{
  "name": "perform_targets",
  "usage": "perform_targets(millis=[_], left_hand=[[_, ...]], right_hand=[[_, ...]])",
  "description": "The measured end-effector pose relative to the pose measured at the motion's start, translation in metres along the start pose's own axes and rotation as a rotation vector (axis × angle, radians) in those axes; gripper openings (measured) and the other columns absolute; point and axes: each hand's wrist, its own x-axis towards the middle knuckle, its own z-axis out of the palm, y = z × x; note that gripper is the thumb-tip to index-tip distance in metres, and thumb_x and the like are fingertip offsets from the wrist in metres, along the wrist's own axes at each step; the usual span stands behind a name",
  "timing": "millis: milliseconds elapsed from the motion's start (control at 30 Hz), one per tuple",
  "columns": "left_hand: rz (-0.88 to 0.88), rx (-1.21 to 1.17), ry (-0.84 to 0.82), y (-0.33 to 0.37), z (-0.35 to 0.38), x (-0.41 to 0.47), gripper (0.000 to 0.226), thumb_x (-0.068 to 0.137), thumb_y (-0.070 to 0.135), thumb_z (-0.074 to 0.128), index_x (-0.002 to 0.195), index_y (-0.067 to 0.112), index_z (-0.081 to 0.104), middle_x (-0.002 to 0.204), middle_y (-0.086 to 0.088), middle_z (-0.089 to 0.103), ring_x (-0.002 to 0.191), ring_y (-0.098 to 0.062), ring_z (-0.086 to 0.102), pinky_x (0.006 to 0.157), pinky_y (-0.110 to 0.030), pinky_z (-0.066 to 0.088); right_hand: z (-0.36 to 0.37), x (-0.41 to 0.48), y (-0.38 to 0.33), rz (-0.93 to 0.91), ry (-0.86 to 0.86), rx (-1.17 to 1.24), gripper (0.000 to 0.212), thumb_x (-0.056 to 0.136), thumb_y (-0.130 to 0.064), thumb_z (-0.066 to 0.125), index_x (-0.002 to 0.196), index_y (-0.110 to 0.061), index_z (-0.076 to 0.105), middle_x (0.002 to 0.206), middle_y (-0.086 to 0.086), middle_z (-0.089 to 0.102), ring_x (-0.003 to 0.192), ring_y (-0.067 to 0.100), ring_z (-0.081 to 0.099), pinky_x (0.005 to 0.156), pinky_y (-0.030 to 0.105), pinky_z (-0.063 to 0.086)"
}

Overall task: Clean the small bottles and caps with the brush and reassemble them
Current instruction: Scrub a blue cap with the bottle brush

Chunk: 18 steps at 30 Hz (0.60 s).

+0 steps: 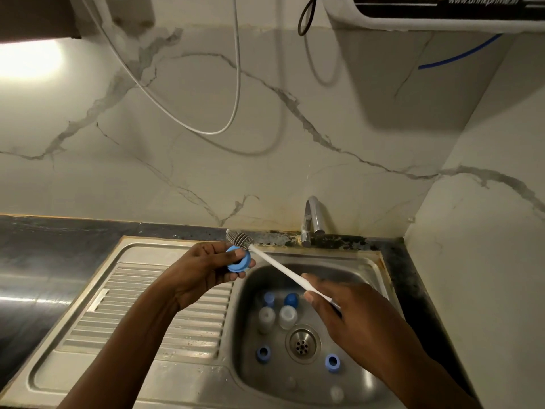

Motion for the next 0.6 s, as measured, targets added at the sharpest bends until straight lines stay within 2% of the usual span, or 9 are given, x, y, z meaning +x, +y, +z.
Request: perform_targets(millis=[100,167,267,333,400,600], left_hand=[[0.014,-0.103,0.122,0.001,-0.008,0.001,0.042,0.089,0.020,0.071,0.122,-0.007,0.070,0.119,-0.027,0.074,0.085,-0.024,0.074,0.071,-0.025,0.064],[0.027,-0.183,0.175,0.003,-0.010,0.002,0.039,0.092,0.017,0.069,0.121,-0.009,0.068,0.119,-0.027,0.074,0.091,-0.026,0.077,0.078,-0.029,0.066],[-0.013,-0.304,0.168,0.002,-0.003,0.002,0.039,0.098,0.014,0.064,0.128,-0.011,0.062,0.122,-0.030,0.072,0.113,-0.039,0.073,0.091,-0.041,0.063],[-0.059,-0.409,0.160,0.000,0.006,0.000,0.038,0.103,0.016,0.060,0.132,-0.009,0.059,0.125,-0.031,0.071,0.118,-0.045,0.070,0.095,-0.047,0.059],[-0.094,-0.473,0.172,-0.002,0.016,-0.002,0.034,0.107,0.016,0.054,0.132,-0.006,0.059,0.124,-0.030,0.071,0.118,-0.046,0.070,0.094,-0.049,0.059],[-0.105,-0.625,0.243,-0.013,0.037,0.001,0.030,0.109,0.014,0.052,0.128,-0.007,0.061,0.118,-0.030,0.073,0.109,-0.041,0.074,0.086,-0.049,0.061]], right_hand=[[-0.002,-0.004,0.006,0.022,-0.011,-0.028,0.048,0.101,-0.067,0.034,0.147,-0.056,0.042,0.080,-0.018,0.070,0.074,-0.001,0.069,0.070,0.022,0.058],[-0.002,-0.005,0.006,0.028,-0.012,-0.024,0.051,0.100,-0.069,0.031,0.148,-0.054,0.042,0.078,-0.017,0.069,0.071,0.000,0.069,0.068,0.024,0.059],[0.003,-0.003,0.004,0.034,0.009,0.014,0.059,0.096,-0.072,0.026,0.149,-0.052,0.043,0.079,-0.015,0.070,0.070,0.002,0.070,0.068,0.025,0.061],[0.007,-0.001,0.000,0.035,0.027,0.006,0.061,0.094,-0.073,0.024,0.149,-0.054,0.041,0.087,-0.012,0.072,0.075,0.003,0.070,0.072,0.026,0.061],[0.012,0.002,-0.002,0.045,0.029,0.010,0.063,0.093,-0.074,0.023,0.150,-0.053,0.039,0.091,-0.011,0.072,0.077,0.002,0.069,0.074,0.026,0.061],[0.024,0.004,-0.010,0.042,-0.005,-0.003,0.053,0.104,-0.061,0.030,0.154,-0.048,0.036,0.074,-0.018,0.054,0.067,0.003,0.061,0.066,0.022,0.055]])
